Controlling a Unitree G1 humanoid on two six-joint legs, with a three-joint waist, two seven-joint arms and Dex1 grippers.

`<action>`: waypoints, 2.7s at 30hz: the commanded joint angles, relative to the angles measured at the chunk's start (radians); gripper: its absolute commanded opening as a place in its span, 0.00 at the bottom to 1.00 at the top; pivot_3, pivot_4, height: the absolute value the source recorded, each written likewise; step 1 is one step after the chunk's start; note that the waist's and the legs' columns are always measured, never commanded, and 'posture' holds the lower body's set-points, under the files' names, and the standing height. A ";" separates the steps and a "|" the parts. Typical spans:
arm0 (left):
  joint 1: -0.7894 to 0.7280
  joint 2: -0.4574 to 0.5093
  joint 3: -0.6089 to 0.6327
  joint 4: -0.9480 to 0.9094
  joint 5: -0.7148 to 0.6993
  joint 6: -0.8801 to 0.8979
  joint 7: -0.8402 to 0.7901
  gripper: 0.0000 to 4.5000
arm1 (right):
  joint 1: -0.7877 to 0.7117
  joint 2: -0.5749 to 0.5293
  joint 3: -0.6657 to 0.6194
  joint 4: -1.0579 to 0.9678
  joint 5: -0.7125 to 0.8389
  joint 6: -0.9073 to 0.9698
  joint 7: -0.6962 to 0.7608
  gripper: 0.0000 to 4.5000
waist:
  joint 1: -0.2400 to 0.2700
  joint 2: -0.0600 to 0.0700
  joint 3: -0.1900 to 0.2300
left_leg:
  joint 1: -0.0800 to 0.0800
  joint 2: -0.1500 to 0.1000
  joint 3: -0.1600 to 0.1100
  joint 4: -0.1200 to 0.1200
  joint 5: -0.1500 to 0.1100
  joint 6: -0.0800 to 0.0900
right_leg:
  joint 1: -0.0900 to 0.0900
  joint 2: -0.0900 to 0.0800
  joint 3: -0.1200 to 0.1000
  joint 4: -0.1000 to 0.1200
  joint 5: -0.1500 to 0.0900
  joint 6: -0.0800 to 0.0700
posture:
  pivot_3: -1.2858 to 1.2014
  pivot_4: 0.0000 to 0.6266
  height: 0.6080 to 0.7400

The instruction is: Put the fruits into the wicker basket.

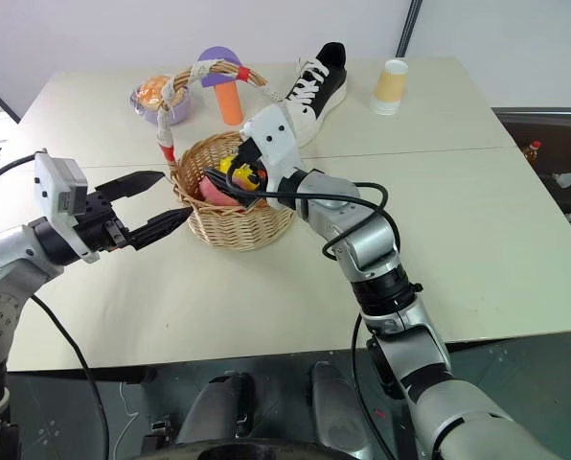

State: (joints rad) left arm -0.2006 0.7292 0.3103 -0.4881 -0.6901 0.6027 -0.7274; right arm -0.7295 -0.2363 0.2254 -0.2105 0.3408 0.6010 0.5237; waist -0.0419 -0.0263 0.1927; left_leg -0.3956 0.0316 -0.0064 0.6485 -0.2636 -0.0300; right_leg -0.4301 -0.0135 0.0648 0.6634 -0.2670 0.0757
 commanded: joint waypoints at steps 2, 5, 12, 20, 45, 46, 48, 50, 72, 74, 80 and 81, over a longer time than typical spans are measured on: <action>-0.032 -0.007 -0.007 -0.002 -0.014 -0.009 0.008 0.94 | 0.109 -0.125 -0.091 -0.212 0.106 0.001 0.134 0.99 | 0.001 0.000 0.000 | 0.000 0.000 0.000 0.000 0.000 0.000 | 0.000 0.000 0.000 0.000 0.000 0.000 | 0.52 0.24 1.00; -0.046 -0.014 -0.029 0.013 -0.013 -0.011 0.002 0.94 | 0.198 -0.196 -0.178 -0.256 0.164 0.048 0.142 0.99 | 0.000 0.000 0.000 | 0.001 0.000 0.000 0.001 0.000 0.000 | 0.002 0.000 0.000 0.000 0.000 0.000 | 0.52 0.24 1.00; -0.086 -0.032 -0.066 0.038 -0.007 -0.012 -0.002 0.94 | 0.153 -0.081 -0.212 -0.029 0.058 0.005 -0.066 0.99 | -0.020 0.000 0.000 | 0.005 0.000 0.001 0.000 0.000 0.000 | 0.002 0.005 0.002 0.001 0.000 -0.001 | 0.52 0.24 1.00; -0.108 -0.051 -0.081 0.031 -0.011 -0.011 0.017 0.94 | 0.024 0.062 -0.218 0.308 -0.004 -0.170 -0.105 0.99 | -0.026 0.000 0.000 | 0.003 0.000 0.001 0.000 0.000 0.000 | 0.002 0.003 0.002 0.001 0.000 0.000 | 0.52 0.24 1.00; -0.244 -0.178 -0.270 0.082 0.005 -0.026 -0.020 0.94 | 0.273 -0.252 -0.595 0.052 -0.052 -0.178 -0.266 0.05 | 0.015 0.000 0.000 | 0.001 -0.004 0.001 0.001 0.000 0.000 | 0.002 0.001 0.003 -0.001 0.000 0.000 | 0.52 0.24 1.00; -0.261 -0.190 -0.287 0.097 0.010 -0.032 -0.031 0.94 | 0.299 -0.263 -0.638 0.067 -0.055 -0.184 -0.287 0.05 | 0.017 0.000 0.000 | 0.001 -0.004 0.002 0.000 0.000 0.000 | 0.002 0.002 0.004 -0.001 0.000 0.000 | 0.52 0.24 1.00; -0.283 -0.206 -0.307 0.120 0.019 -0.042 -0.050 0.94 | 0.325 -0.267 -0.695 0.105 -0.054 -0.200 -0.326 0.05 | 0.013 0.000 0.000 | 0.002 -0.003 0.001 0.000 0.000 0.000 | 0.002 0.004 0.004 -0.001 0.000 0.000 | 0.52 0.24 1.00; -0.294 -0.216 -0.316 0.135 0.025 -0.048 -0.062 0.94 | 0.332 -0.258 -0.710 0.139 -0.063 -0.225 -0.355 0.05 | 0.000 0.001 0.000 | 0.003 -0.003 0.002 0.000 0.000 0.000 | 0.002 0.004 0.004 0.000 0.000 0.000 | 0.52 0.24 1.00; -0.200 -0.111 -0.238 0.195 0.076 -0.055 -0.097 0.94 | 0.623 -0.468 -0.724 -0.148 0.031 -0.263 -0.061 0.92 | -0.007 0.003 0.000 | 0.004 -0.002 0.003 0.000 0.000 0.001 | 0.002 0.005 0.006 0.000 -0.001 0.001 | 0.52 0.24 1.00; -0.176 -0.094 -0.208 0.216 0.090 -0.067 -0.088 0.94 | 0.657 -0.484 -0.655 -0.207 0.071 -0.246 0.028 0.92 | -0.011 0.003 0.000 | 0.005 -0.002 0.003 0.000 0.000 0.001 | 0.003 0.006 0.006 0.000 -0.001 0.001 | 0.52 0.24 1.00; -0.103 -0.096 -0.125 0.260 0.145 -0.092 0.011 0.94 | 0.576 -0.394 -0.399 -0.260 0.120 -0.180 0.080 0.92 | -0.008 0.002 0.000 | 0.005 0.000 0.003 0.000 0.000 0.001 | 0.003 0.007 0.006 0.000 -0.001 0.001 | 0.52 0.24 1.00; -0.081 -0.100 -0.116 0.262 0.158 -0.104 0.026 0.94 | 0.543 -0.361 -0.342 -0.227 0.089 -0.194 0.074 0.92 | -0.009 0.002 0.000 | 0.005 0.000 0.003 0.001 0.000 0.001 | 0.003 0.007 0.006 0.000 -0.001 0.001 | 0.52 0.24 1.00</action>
State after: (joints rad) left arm -0.2976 0.6287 0.1604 -0.2227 -0.5542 0.5271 -0.7261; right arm -0.1524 -0.6180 -0.1696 -0.4431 0.4480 0.4254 0.6073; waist -0.0508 -0.0238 0.1928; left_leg -0.3906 0.0315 -0.0035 0.6492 -0.2636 -0.0295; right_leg -0.4268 -0.0068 0.0710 0.6634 -0.2677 0.0764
